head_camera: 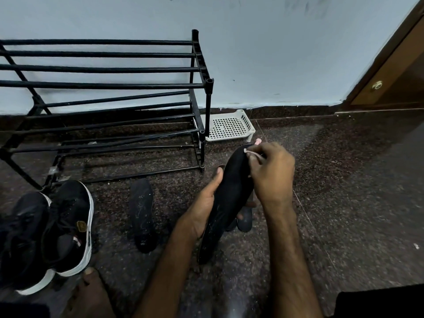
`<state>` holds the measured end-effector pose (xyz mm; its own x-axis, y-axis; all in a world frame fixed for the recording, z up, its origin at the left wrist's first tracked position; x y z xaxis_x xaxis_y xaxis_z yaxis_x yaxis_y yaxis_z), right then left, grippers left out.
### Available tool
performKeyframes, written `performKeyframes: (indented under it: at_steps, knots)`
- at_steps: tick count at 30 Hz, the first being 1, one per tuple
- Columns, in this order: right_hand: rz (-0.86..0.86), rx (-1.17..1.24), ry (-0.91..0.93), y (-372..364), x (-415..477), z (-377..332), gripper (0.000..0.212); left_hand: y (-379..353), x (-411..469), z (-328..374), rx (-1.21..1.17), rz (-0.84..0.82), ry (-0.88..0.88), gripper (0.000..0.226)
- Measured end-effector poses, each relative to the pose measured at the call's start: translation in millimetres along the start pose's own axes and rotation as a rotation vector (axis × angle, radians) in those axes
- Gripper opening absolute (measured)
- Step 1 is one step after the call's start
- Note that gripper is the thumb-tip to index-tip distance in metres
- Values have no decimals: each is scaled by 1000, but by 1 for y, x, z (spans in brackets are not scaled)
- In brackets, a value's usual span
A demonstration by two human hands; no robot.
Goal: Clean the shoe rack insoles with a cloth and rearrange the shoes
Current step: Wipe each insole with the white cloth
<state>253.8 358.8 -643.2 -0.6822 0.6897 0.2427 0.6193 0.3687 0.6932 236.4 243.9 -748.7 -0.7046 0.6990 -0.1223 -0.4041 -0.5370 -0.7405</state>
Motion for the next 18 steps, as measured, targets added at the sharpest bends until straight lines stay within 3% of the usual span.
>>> performKeyframes:
  at_steps: [2,6,8,11,13,16,18]
  knots:
    - [-81,37,65,-2,1,-7,12,-1,0,-2,-23,0,-8,63]
    - [-541,37,60,-18,-19,-1,9,2,2,1,-98,55,-22,62]
    - [-486,40,18,-18,-19,9,10,3,2,2,-81,18,-8,64]
    - [-121,43,-25,-5,-3,14,10,3,0,-1,-47,-43,19,63]
    - [8,31,-21,2,7,10,11,1,-2,-2,-25,-84,39,67]
    - [-97,37,57,-3,7,0,12,-2,-1,0,-90,-57,22,62]
    - [-307,54,89,-14,-4,-3,10,1,2,2,-84,-57,0,56]
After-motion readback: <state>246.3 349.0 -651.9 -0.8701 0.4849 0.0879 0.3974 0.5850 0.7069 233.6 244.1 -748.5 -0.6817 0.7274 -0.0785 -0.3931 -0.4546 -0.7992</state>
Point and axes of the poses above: each hand's wrist, its own x-axis towards the middle knuckle, its own y-axis out of the back of the hand, z = x × y, the point moved 4 cm from there along x, towards the middle knuckle, and after that the axes turned 13 degrees about -y, right-handed, at the moved point
